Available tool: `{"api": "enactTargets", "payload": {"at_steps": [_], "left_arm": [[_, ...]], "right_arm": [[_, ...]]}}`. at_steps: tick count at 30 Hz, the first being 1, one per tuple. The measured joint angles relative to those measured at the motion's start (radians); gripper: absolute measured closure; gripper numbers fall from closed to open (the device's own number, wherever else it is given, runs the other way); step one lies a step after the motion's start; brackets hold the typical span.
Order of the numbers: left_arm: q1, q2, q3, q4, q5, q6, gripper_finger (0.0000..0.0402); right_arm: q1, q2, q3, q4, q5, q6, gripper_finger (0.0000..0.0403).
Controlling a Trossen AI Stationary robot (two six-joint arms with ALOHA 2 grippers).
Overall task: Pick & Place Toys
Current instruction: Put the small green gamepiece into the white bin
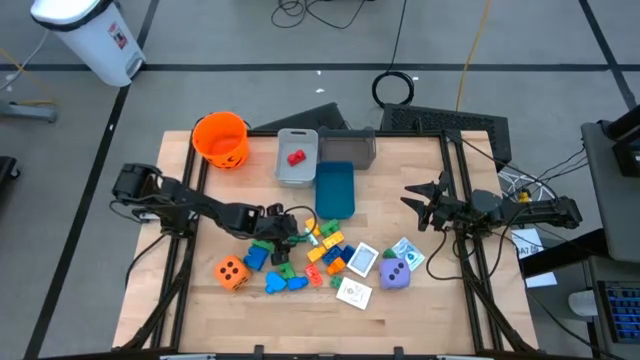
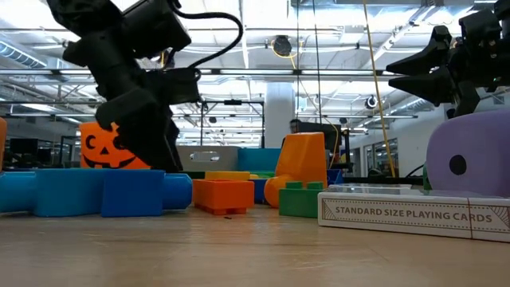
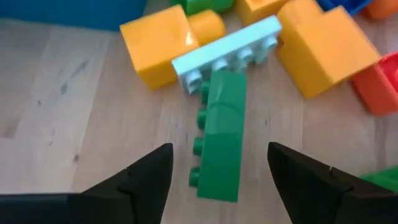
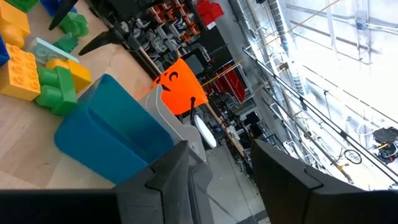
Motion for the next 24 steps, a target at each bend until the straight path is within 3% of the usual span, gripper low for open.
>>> {"api": "enactTargets", "payload": {"at_steps": [12, 24], "left_arm": [[0.006, 0.035, 0.000, 0.028, 0.001, 0.021, 0.0142], [0.007, 0.033, 0.000, 0.020, 0.002, 0.075, 0.0290]], "right_arm": [[0.000, 0.000, 0.000, 0.001, 0.000, 0.000, 0.0234], [0.000, 0.000, 0.000, 0.001, 0.000, 0.000, 0.0234]]}}
